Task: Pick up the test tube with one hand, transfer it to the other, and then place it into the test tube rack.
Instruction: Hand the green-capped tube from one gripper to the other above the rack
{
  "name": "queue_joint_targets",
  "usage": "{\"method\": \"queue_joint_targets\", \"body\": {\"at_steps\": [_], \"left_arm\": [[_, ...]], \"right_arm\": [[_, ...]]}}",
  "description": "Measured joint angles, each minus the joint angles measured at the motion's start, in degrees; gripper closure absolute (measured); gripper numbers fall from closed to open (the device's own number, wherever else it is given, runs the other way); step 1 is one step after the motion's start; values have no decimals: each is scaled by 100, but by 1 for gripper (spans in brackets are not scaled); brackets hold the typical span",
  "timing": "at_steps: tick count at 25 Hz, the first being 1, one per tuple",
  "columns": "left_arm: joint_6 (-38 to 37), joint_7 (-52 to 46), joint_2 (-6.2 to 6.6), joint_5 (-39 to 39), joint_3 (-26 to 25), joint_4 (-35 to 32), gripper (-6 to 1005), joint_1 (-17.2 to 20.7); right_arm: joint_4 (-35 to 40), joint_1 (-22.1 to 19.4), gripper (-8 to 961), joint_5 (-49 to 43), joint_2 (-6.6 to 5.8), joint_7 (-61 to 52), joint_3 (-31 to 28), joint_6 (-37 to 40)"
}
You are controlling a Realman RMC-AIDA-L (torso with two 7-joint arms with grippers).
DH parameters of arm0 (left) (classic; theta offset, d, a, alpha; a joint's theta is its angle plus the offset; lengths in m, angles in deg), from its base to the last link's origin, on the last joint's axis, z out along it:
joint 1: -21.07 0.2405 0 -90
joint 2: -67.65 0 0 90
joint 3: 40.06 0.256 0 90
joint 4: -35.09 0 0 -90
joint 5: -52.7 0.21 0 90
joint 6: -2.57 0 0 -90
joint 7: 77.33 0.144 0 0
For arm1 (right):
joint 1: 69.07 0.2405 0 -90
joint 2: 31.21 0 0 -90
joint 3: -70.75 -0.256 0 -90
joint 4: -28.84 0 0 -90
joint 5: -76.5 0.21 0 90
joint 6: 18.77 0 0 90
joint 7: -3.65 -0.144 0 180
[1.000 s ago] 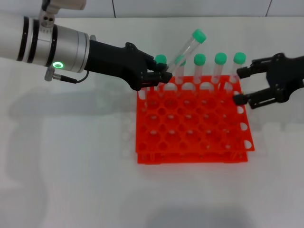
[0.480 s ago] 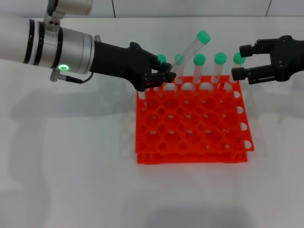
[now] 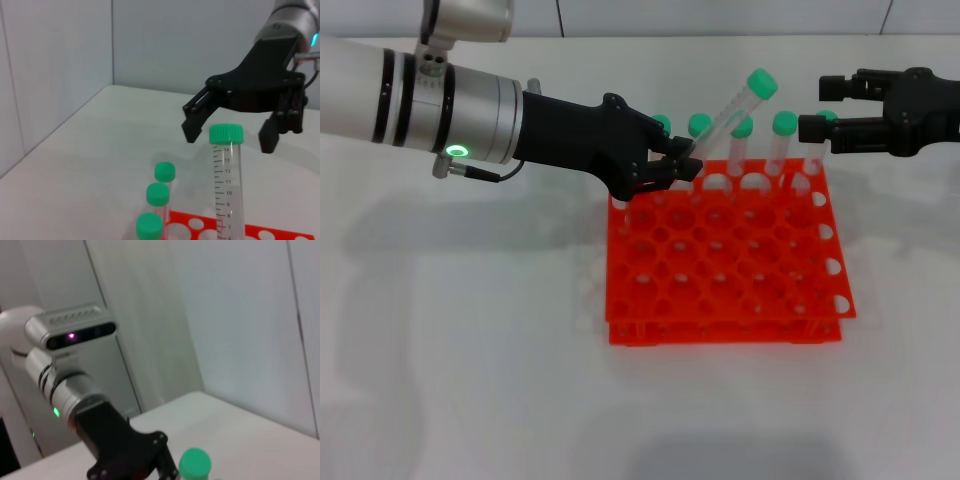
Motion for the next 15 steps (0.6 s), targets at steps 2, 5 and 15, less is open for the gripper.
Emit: {"method": "queue_joint_targets", "body": {"at_steps": [2,5,15], "left_arm": [[-11,14,0,-24,3,0,808,6],[9,16,0,-29,-1,6,808,15],[45,17,-17,-29,-44,8,808,20]], "right_arm": [[-129,-11,207,108,18,76,-1,-50],[-293,-13,208,242,86,212,-2,-117],[-1027,-8,211,1040,196,836,8,-190]]}}
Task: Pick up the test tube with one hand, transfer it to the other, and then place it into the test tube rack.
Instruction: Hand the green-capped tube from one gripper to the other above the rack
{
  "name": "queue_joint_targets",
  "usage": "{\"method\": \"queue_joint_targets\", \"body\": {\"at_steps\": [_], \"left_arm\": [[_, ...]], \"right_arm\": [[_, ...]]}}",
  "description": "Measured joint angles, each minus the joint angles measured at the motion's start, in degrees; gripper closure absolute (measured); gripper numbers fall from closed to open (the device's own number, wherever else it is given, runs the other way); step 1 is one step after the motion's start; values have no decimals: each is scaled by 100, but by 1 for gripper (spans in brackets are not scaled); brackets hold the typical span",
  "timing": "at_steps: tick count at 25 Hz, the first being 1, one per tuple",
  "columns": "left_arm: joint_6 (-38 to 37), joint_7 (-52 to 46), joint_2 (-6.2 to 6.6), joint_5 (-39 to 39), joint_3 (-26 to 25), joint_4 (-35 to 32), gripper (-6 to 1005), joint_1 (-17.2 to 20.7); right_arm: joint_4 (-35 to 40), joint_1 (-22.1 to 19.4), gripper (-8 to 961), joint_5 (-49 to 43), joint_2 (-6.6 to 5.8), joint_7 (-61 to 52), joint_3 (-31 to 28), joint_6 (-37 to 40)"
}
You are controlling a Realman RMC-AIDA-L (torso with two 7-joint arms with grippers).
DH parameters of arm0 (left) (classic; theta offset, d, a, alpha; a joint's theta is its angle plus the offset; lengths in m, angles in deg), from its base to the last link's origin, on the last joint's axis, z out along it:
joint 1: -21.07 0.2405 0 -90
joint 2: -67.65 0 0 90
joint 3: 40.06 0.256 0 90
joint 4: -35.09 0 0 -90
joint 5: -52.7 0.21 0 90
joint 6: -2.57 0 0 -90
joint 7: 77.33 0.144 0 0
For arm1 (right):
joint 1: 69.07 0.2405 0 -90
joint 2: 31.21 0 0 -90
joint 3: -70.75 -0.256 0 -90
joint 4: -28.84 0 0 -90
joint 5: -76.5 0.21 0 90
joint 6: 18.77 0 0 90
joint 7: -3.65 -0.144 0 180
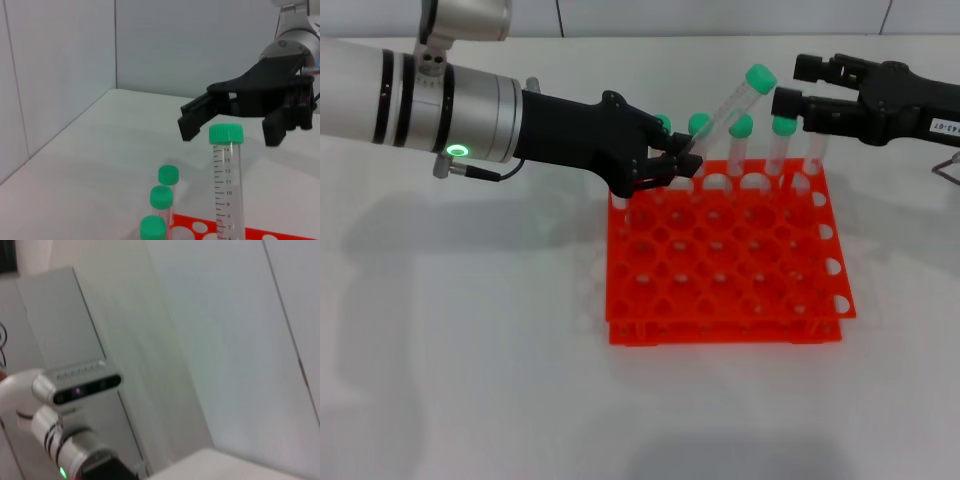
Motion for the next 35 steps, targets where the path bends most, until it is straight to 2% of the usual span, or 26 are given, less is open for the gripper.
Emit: {"method": "queue_joint_targets", "body": {"at_steps": [12,17,27,35], "left_arm": [[70,1,-18,0,34,0,808,-18],[70,1,-18,13,37,0,808,-42],[86,0,-17,27,37,0,807,-73],[130,0,-17,28,37,-2,808,-76]], "right_arm": [[-783,52,215,658,86,658,123,-73],[-995,63,216,1067,82,922,369,-122],[-1333,142,217,1424,101,1306,488,-224],[-1518,177,255,1530,98,1477,500,-228]]}}
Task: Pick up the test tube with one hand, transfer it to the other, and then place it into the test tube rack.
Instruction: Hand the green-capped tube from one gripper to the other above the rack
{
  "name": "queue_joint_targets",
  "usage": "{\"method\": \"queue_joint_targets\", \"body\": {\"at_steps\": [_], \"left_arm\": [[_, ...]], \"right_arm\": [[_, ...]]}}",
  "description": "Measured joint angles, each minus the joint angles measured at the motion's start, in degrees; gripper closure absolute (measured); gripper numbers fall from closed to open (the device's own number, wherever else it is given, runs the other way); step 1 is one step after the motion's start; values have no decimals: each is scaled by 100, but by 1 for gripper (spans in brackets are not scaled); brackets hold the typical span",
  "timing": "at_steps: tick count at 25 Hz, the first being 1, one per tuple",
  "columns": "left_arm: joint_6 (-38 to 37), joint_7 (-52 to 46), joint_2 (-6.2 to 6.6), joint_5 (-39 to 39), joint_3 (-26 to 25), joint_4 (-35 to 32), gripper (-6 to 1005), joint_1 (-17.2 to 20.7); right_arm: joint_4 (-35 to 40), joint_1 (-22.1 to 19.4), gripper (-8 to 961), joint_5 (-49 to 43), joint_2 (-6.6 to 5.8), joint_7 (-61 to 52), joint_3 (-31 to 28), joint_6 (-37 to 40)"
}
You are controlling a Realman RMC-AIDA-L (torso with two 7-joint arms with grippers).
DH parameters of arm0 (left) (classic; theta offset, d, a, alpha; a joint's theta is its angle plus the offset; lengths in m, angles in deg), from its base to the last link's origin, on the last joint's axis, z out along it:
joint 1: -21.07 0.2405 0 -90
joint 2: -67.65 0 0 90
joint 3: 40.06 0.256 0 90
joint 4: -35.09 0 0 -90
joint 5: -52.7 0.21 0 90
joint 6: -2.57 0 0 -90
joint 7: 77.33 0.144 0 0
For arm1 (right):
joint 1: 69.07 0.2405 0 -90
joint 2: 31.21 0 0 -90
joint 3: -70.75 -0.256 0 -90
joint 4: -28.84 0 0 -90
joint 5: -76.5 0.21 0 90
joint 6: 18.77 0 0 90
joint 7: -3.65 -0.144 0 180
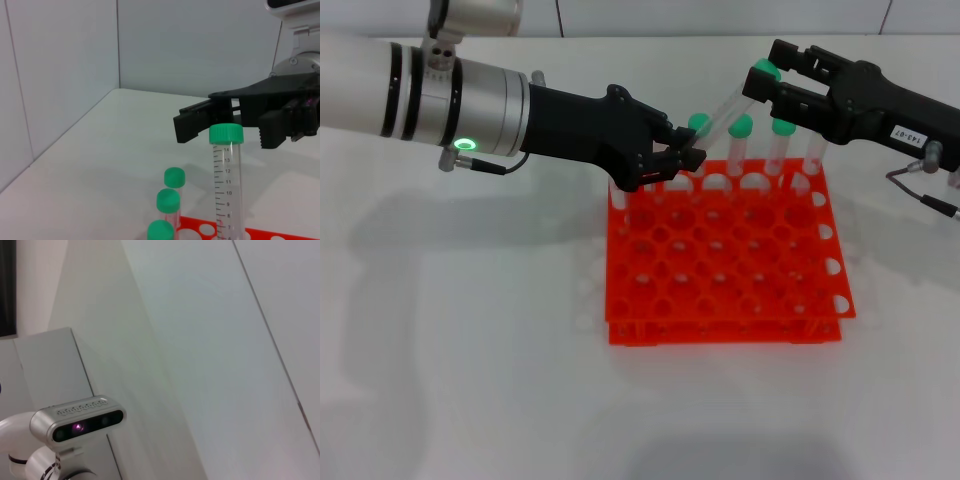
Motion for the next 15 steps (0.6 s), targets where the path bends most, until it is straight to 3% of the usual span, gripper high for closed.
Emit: {"method": "queue_joint_targets", "body": {"at_steps": [15], "left_arm": [[11,9,0,5,0,-16,808,-16]], "right_arm": [[-229,112,325,128,0,233,5,-47]]}}
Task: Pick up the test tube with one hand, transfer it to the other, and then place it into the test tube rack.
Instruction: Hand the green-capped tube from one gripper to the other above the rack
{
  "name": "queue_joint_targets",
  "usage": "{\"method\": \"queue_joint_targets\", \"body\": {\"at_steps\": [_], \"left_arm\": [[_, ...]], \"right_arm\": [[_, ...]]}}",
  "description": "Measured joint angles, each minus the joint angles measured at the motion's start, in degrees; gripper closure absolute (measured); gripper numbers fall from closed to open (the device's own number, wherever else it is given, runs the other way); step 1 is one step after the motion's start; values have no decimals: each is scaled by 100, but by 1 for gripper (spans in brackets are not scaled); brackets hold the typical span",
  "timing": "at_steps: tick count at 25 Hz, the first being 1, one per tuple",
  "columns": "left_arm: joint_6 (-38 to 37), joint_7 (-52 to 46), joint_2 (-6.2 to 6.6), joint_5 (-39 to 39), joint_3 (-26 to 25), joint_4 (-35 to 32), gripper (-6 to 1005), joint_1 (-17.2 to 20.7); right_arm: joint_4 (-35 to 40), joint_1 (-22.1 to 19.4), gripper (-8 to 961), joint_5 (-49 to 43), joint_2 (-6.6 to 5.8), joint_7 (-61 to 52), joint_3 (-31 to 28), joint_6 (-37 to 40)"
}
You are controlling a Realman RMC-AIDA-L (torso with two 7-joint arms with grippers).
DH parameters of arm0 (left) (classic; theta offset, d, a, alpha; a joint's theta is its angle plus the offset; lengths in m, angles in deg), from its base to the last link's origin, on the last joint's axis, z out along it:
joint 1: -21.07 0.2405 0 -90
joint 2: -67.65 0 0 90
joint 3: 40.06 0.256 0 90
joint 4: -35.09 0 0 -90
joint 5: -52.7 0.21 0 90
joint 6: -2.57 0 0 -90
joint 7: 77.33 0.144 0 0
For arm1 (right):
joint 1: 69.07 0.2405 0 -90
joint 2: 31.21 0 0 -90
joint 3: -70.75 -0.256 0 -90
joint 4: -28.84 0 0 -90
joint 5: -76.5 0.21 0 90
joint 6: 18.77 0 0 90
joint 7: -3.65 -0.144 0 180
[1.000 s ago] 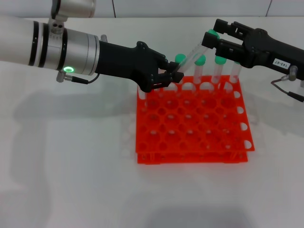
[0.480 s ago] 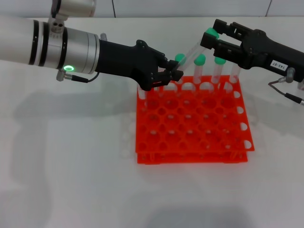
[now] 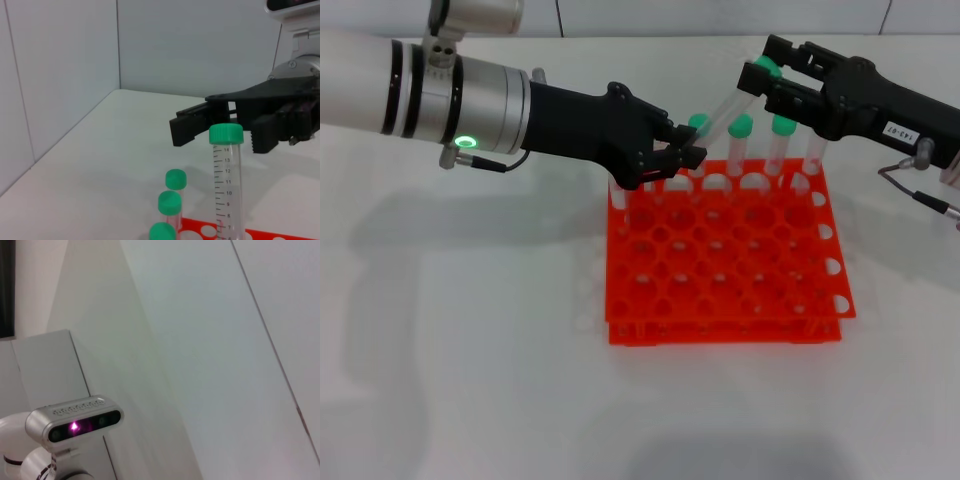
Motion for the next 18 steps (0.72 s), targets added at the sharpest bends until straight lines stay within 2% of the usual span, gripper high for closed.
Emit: {"method": "queue_joint_targets", "body": {"at_steps": [6,17,18], "left_arm": [[0,17,0,10,0,6,808,-2],[-2,44,-1,-44,0,9,784,-8],[-2,44,0,-45,0,9,780,-7]], "right_arm": [[-30,25,353,42,0,46,130,-2],[-118,27,693,160,2,102,138,-15],[-118,24,693,162,2,102,138,-15]]}}
